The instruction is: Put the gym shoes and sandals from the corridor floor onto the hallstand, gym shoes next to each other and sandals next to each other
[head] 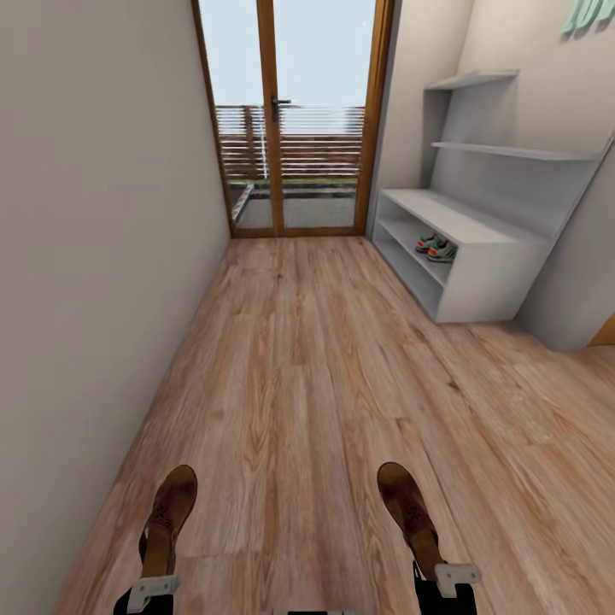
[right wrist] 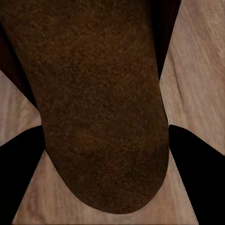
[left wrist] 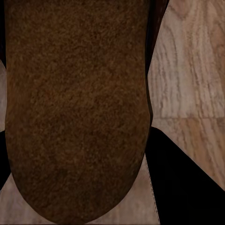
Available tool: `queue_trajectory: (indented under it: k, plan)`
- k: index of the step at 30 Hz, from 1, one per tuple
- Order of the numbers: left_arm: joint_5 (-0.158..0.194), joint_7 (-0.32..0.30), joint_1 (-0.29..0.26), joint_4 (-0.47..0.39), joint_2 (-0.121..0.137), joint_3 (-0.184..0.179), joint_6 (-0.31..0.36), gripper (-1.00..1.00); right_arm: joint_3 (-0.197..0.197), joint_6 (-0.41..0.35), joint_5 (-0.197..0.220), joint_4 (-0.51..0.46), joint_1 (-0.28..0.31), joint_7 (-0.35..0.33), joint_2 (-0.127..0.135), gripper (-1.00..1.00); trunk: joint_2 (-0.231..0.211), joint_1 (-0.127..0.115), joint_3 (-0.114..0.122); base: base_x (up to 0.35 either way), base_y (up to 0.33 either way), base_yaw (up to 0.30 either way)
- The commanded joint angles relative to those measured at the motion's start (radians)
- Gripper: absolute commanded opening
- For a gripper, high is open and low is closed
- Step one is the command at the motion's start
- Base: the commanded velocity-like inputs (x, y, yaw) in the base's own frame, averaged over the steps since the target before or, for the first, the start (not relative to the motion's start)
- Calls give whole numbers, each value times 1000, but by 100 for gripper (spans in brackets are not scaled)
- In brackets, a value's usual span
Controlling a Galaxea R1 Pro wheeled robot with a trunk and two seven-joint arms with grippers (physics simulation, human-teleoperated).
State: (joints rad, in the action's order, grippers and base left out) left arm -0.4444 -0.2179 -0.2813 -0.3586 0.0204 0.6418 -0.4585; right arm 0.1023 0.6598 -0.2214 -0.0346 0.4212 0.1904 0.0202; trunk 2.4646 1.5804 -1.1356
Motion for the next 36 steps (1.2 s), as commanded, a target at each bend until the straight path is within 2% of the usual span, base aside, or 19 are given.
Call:
queue_trajectory:
  k: [1, 36]
  plan:
    - [-3, -8, -1, 0, 0, 9, -3, -100, 8, 3, -10, 1, 1, 1, 0, -100, 0, 0, -1, 338, 0, 0]
    - [-3, -8, -1, 0, 0, 9, -3, -100, 7, 3, -10, 1, 1, 1, 0, -100, 0, 0, -1, 339, 0, 0]
